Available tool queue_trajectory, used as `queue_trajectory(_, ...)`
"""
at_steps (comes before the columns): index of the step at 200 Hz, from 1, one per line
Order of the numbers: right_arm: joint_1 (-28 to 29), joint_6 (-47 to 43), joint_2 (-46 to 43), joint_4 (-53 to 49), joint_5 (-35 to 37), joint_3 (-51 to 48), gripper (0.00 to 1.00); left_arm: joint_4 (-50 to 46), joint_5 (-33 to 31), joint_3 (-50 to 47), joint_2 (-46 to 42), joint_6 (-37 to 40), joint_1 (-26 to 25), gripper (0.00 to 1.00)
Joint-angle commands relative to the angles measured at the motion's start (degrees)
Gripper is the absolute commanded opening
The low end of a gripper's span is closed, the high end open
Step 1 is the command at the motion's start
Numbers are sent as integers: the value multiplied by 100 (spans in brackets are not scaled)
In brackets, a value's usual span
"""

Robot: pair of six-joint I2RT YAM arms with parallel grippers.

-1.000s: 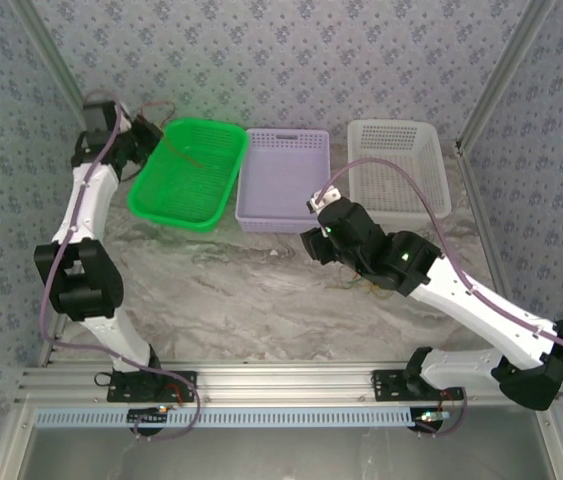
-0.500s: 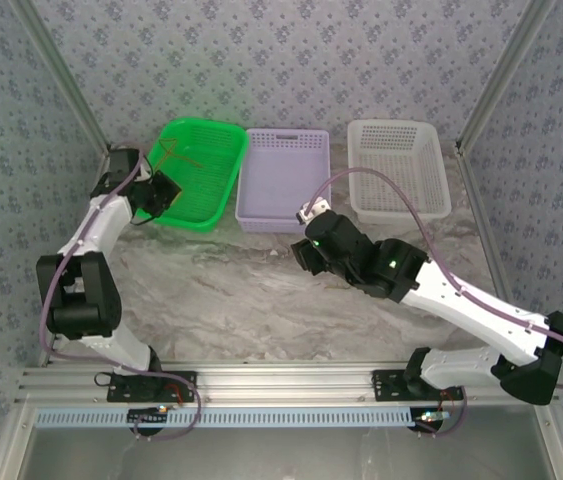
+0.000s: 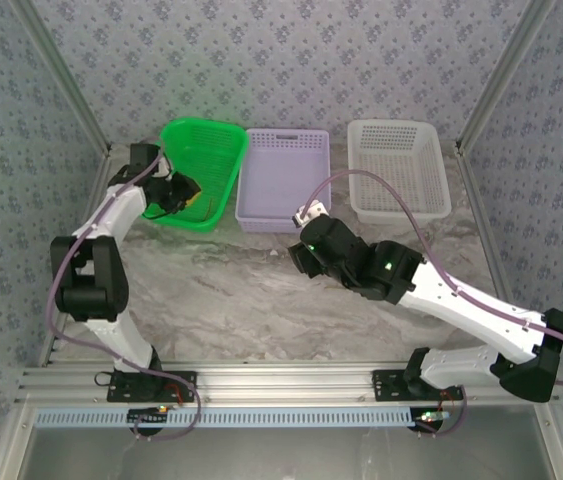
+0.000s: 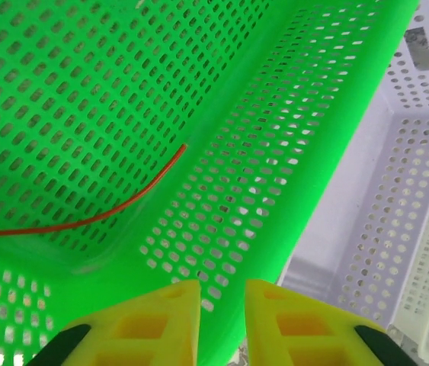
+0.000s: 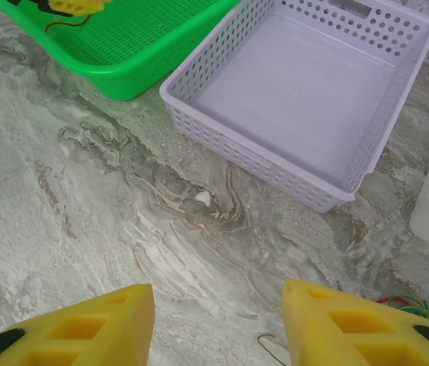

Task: Untangle the cables

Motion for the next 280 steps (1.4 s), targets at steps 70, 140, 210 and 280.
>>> queue_trajectory(70, 97, 320, -203, 52, 265, -290, 50, -1521, -2188, -266, -1702, 268, 437, 61)
queue_trajectory(140, 120, 370, -300, 191, 106, -659, 51, -1086, -1850, -916, -1645, 693, 1580, 63)
queue_trajectory(210, 99, 403, -441, 138, 128, -796, 52, -1625, -1739, 449, 347, 1556, 1628, 59)
queue_trajectory(280, 19, 383, -250, 257, 123, -831, 52, -1316, -1497, -643, -579, 778, 1158, 54)
